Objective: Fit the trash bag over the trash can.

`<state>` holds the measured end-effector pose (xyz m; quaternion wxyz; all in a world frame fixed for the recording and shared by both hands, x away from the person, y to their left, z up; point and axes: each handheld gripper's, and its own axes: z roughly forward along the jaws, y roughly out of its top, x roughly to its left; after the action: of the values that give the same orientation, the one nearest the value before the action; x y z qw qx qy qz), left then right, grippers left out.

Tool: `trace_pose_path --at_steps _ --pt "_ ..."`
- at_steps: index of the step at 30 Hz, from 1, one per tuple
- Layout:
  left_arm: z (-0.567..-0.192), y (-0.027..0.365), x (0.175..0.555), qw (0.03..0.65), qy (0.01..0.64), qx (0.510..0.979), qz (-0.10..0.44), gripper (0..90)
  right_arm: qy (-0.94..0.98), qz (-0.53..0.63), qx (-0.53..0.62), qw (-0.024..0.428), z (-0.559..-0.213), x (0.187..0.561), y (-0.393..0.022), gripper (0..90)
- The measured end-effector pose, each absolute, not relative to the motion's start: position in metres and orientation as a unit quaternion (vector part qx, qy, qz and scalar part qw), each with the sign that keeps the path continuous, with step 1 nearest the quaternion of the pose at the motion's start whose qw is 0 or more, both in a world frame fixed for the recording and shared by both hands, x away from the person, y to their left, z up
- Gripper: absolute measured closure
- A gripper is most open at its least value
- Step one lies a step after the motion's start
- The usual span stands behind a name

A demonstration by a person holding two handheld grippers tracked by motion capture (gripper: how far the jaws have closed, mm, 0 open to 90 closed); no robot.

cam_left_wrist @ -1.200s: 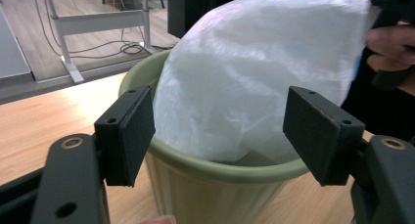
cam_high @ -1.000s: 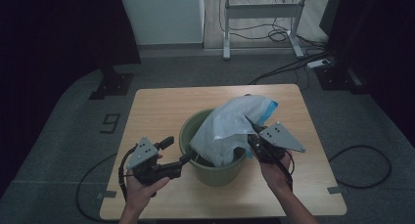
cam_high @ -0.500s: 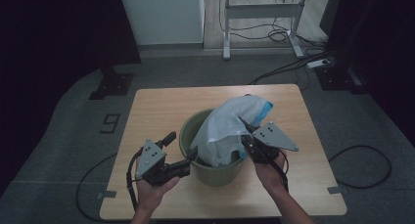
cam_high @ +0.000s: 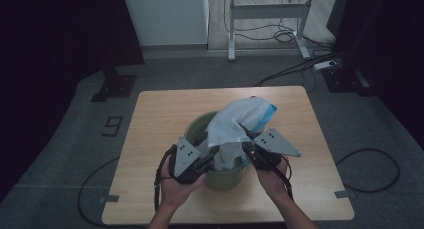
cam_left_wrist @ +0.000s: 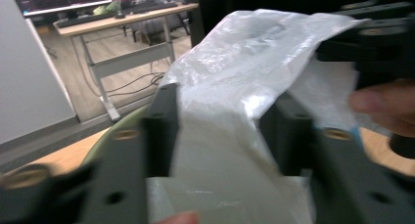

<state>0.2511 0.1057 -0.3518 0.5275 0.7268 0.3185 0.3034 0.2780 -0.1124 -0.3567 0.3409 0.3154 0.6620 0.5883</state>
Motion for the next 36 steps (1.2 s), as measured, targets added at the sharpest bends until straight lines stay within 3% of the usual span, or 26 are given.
trace_pose_path --at_steps 3,7,10,15,22,28,33,36 --pt "-0.354 0.107 0.256 0.537 0.332 0.720 0.288 74.1 0.664 0.594 0.308 0.334 -0.359 0.277 -0.114 81.7" --pt "-0.357 0.109 0.260 0.546 0.350 0.707 0.282 83.6 0.657 0.600 0.306 0.339 -0.362 0.270 -0.115 53.6" --pt "-0.358 0.113 0.262 0.555 0.361 0.695 0.280 86.9 0.642 0.610 0.310 0.346 -0.365 0.256 -0.118 38.1" --pt "-0.358 0.122 0.263 0.565 0.379 0.677 0.279 88.7 0.624 0.630 0.311 0.343 -0.377 0.226 -0.135 30.5" --pt "-0.357 0.139 0.264 0.578 0.398 0.659 0.269 88.8 0.622 0.628 0.326 0.335 -0.414 0.201 -0.161 29.2" --pt "-0.357 0.147 0.264 0.581 0.402 0.656 0.266 88.6 0.636 0.596 0.366 0.325 -0.455 0.217 -0.167 30.6" --pt "-0.357 0.153 0.262 0.584 0.401 0.655 0.263 88.5 0.643 0.565 0.401 0.327 -0.474 0.246 -0.169 39.8" --pt "-0.358 0.157 0.260 0.588 0.401 0.653 0.257 88.3 0.648 0.561 0.399 0.325 -0.478 0.263 -0.170 51.9"
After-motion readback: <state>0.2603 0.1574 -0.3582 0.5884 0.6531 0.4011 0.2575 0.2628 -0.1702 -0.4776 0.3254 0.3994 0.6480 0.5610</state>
